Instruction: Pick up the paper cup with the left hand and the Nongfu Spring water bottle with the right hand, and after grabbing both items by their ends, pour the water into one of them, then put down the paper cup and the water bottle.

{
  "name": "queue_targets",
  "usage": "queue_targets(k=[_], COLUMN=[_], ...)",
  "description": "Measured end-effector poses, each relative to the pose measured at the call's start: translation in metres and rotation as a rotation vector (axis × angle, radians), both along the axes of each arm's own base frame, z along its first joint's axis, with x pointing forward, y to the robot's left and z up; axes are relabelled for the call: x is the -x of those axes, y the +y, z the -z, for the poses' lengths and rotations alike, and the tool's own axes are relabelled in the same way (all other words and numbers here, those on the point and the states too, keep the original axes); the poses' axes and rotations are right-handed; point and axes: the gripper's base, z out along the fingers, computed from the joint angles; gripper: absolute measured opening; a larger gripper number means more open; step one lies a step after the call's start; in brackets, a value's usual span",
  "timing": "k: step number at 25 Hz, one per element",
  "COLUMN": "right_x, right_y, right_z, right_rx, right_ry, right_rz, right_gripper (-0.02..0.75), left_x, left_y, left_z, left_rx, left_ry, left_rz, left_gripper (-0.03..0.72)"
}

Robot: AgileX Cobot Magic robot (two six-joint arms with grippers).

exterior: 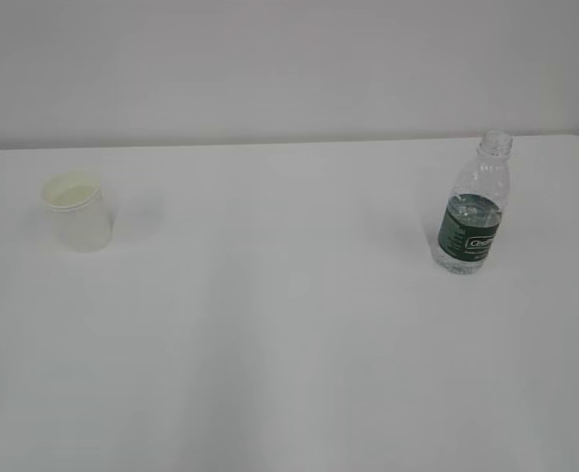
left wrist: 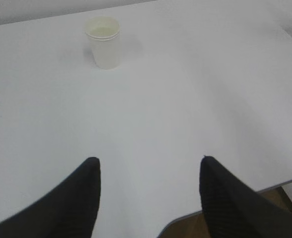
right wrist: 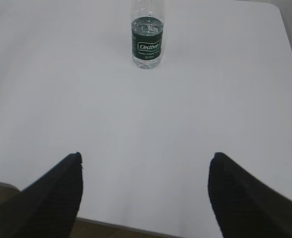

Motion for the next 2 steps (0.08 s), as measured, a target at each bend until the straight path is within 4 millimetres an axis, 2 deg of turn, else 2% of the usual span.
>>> queue_targets(k=[2], right_x=[-0.0001], right_y=[0.0], right_z=[-0.0001], right_rx=[0.0], right_ry=[-0.002], right_rz=[0.0], right_gripper=[0.588], left_x=[0.0], left_y=[0.0], left_z=[0.0], left_rx=[0.0], left_ry=[0.0], left_rz=[0.0], left_gripper=[0.45])
